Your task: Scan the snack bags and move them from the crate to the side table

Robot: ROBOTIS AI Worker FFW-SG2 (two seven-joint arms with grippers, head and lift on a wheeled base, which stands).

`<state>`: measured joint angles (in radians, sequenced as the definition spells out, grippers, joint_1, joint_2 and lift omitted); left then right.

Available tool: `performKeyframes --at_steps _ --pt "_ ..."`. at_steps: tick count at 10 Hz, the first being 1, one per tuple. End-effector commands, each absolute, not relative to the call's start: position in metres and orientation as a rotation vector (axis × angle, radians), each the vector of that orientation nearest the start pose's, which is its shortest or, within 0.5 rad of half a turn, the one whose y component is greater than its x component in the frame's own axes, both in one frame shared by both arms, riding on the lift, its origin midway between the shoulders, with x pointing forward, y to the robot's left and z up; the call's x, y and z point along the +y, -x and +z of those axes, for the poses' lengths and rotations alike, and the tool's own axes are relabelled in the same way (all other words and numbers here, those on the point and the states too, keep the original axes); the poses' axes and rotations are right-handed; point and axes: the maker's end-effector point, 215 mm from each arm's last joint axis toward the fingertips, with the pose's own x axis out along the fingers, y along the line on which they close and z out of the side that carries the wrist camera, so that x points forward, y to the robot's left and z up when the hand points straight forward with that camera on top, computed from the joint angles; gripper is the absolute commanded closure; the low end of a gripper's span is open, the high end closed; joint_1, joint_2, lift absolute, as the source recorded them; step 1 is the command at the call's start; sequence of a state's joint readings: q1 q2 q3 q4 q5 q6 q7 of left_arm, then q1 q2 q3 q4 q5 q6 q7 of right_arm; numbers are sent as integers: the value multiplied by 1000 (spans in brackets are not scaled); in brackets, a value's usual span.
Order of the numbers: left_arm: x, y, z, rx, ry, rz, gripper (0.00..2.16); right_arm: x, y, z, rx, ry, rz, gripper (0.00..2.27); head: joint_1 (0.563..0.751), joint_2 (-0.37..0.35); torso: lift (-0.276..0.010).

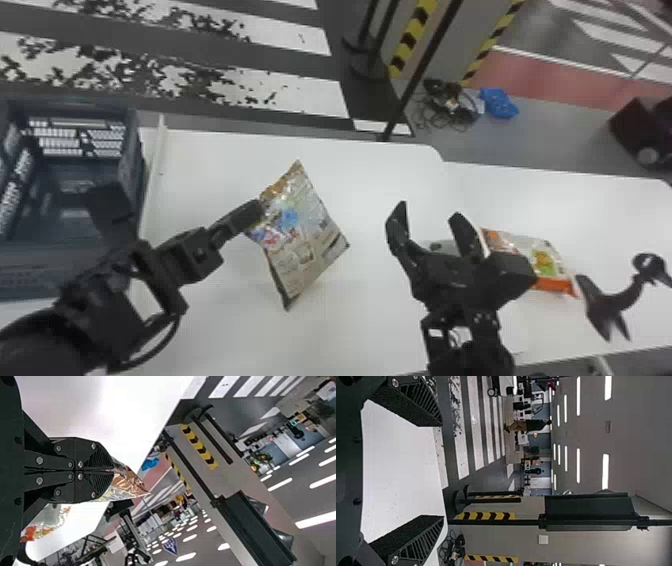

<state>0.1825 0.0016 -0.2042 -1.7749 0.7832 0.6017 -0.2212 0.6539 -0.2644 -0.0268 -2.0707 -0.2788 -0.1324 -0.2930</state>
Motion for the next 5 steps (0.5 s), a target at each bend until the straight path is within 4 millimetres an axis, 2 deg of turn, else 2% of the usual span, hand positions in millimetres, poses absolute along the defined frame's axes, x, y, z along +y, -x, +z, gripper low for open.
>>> performKeyframes --at_steps 1,3,5 --pt "-49 -438 -447 622 797 -643 1976 -323 -398 -341 27 -47 -194 97 695 -350 -87" --pt "-55 -441 -476 681 771 -640 1976 -323 -396 -335 19 -49 -194 97 695 -350 -87" --pt "-77 -430 -500 746 721 -676 1976 -323 -395 -331 13 -51 -192 97 695 -350 -87"
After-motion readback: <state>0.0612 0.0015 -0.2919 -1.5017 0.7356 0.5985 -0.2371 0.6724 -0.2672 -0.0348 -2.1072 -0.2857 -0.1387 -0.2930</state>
